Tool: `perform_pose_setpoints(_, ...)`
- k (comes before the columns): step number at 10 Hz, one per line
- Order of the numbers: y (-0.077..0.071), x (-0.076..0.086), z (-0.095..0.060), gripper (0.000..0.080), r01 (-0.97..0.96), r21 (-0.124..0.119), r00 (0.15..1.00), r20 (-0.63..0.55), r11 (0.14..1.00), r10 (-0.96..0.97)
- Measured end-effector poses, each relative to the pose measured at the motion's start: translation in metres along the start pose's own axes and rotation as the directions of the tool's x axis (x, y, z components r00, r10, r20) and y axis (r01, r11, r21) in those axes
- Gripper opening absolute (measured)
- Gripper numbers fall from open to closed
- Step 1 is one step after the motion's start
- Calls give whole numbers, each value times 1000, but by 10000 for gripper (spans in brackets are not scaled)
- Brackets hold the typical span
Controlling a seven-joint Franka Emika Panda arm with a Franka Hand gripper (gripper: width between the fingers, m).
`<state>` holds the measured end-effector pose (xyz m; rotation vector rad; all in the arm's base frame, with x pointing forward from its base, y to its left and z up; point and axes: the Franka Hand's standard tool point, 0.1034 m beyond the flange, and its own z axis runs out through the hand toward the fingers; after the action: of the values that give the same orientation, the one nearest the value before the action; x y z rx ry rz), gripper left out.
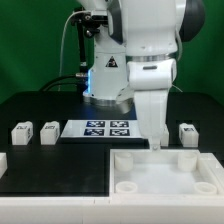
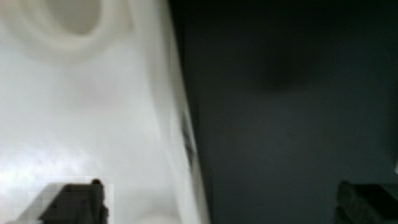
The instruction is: Assemble one leg
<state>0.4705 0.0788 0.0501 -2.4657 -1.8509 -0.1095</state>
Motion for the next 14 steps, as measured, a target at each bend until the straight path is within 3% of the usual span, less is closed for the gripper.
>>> perform_pose_setpoints(2,-12,28,-18,649,-264,-22,965,-10,964,264)
perform_pose_setpoints(5,-31,61,-17,649,-628,-8,778,-25,778,628)
perform_pose_setpoints(9,-34,66,-16,649,-865,27,500,-27,500,866)
perform_pose_setpoints(11,-41,63,-7,649,-954,49,296,9,295,955)
perform_pose_setpoints(14,-61,52,6,649,-966,27,260,147,259,954)
